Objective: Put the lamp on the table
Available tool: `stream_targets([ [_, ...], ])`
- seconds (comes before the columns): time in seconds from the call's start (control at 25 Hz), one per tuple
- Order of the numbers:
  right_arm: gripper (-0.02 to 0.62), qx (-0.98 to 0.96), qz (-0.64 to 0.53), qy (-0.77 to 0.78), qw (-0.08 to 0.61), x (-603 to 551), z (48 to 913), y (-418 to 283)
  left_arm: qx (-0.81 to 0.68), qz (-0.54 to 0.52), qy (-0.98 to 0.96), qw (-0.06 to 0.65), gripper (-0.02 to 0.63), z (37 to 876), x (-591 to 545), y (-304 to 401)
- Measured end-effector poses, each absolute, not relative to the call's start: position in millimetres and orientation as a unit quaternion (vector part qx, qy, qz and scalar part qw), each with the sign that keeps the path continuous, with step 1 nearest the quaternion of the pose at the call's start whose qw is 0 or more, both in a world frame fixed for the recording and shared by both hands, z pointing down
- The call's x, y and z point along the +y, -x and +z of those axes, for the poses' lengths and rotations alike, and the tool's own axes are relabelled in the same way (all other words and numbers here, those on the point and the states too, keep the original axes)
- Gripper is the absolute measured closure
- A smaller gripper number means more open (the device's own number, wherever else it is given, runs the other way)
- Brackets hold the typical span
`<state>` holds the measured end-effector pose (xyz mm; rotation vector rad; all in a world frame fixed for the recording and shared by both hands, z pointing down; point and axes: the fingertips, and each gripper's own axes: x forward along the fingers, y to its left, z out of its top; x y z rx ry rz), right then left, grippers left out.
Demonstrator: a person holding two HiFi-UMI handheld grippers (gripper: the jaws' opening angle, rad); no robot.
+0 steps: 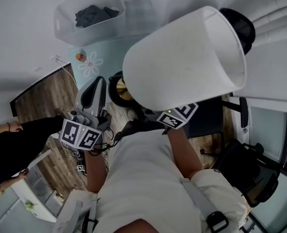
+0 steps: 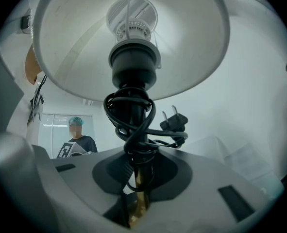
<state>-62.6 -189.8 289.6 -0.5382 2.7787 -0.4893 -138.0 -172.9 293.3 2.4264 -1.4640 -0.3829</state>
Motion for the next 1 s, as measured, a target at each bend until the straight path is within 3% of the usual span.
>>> stream_targets([
  [1.0, 0.514, 0.963, -0.141, 0.220, 0.071, -283, 395, 73, -0.493, -0.128, -0.838, 0.195, 0.606, 388, -252, 134],
])
